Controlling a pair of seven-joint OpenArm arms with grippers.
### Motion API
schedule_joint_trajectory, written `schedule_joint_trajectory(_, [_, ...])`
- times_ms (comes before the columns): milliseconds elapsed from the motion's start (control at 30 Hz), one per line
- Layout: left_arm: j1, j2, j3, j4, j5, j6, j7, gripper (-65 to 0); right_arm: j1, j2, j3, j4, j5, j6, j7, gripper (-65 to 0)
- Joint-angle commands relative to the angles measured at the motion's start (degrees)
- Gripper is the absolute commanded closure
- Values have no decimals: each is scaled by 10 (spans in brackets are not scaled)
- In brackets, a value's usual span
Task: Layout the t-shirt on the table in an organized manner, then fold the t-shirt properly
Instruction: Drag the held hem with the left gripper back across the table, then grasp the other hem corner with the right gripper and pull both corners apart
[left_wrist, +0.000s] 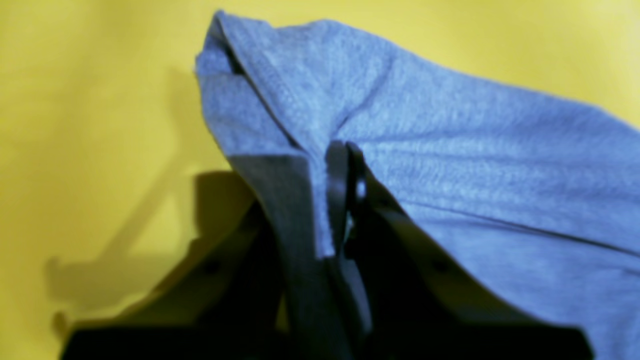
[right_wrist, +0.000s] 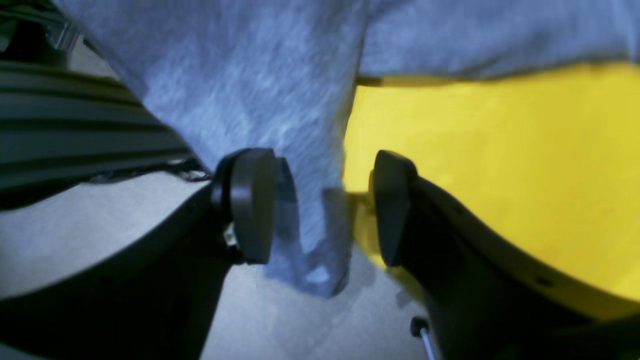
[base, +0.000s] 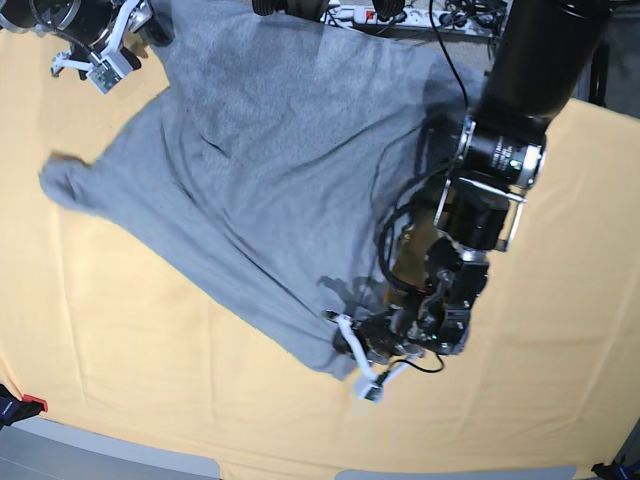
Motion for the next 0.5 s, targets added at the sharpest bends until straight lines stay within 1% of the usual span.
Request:
schedule_joint_trajectory(0, [-31, -9, -3, 9, -1, 6, -18, 0, 4, 6, 3, 7, 6, 2, 9, -334])
schedule_joint_trajectory(133, [-37, -59, -3, 9, 2, 17, -18, 0, 38, 6, 3, 7, 6, -2, 11, -334])
schedule_joint_trajectory(233, [-36, -101, -3, 9, -2, 34, -18, 0, 66, 6, 3, 7, 3, -10, 19, -334])
schedule_joint_trajectory(300, [-37, -128, -3, 9, -9, 34, -18, 0, 84, 6, 3, 7, -25, -23, 39, -334])
schedule_joint_trajectory(400, [-36, -166, -3, 9, -33, 34, -18, 0, 112, 6, 3, 7, -82, -45, 65, -334])
schedule_joint_trajectory(467, [-36, -186, -3, 9, -49, 33, -16, 0, 132, 6, 3, 7, -99, -55, 74, -334])
